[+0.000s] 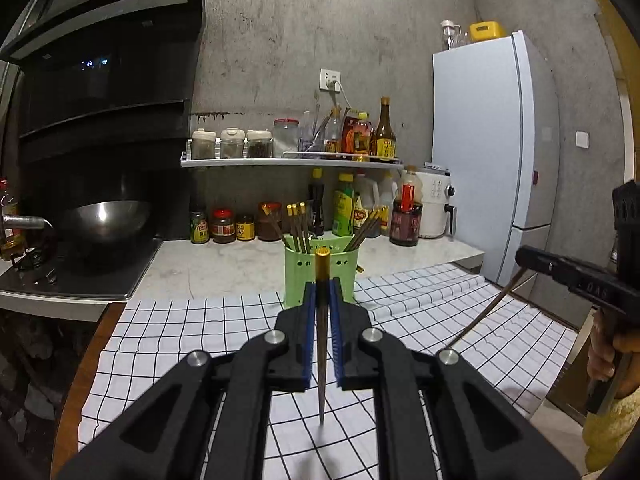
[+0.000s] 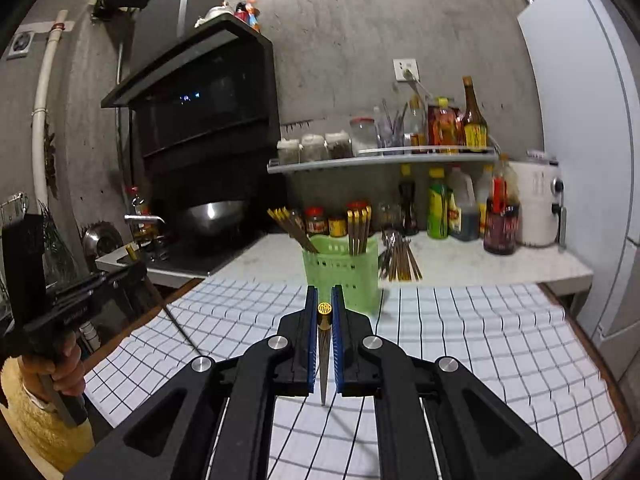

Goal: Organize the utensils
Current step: 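Lift the left tool's chopstick upright toward the green holder while the right tool lifts its own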

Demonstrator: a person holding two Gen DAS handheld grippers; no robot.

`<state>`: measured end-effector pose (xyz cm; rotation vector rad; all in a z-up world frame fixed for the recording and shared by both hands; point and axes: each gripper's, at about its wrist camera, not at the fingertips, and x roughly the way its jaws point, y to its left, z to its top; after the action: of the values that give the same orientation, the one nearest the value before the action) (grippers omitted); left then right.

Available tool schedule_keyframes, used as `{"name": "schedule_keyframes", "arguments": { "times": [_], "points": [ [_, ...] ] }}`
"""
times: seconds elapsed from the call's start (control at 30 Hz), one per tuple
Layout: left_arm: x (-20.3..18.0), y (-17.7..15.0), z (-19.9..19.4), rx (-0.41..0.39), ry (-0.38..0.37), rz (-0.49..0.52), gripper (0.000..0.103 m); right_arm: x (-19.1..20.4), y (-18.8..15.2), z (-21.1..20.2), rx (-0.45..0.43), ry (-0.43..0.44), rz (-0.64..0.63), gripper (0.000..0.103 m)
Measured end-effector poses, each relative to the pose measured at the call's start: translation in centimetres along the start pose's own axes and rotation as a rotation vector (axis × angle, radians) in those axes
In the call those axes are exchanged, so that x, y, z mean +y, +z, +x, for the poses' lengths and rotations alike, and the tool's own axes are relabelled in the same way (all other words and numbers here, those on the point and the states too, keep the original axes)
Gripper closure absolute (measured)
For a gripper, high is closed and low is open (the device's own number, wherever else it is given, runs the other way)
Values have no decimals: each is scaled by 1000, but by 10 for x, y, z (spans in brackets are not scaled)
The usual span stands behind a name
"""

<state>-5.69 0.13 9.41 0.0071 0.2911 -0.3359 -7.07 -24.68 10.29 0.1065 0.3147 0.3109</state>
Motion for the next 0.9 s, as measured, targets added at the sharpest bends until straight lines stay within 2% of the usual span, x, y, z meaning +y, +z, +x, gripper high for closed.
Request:
{"name": "schedule_keyframes", "arguments": {
  "times": [0.47,0.53,0.7,0.8,0.9],
  "points": [
    [17,-3,5,-1,4,-27,96,9,17,30,4,-20,-60,95],
    [18,-7,11,29,-2,-33,96,10,14,37,12,-33,-74,95],
    [24,-33,44,203,-17,-82,96,14,-7,57,100,-41,-94,95],
    [26,-46,51,252,-15,-101,97,19,-23,65,149,-61,-122,94],
    [25,-51,47,258,-13,-101,97,21,-35,69,193,-65,-120,94]
  ]
}}
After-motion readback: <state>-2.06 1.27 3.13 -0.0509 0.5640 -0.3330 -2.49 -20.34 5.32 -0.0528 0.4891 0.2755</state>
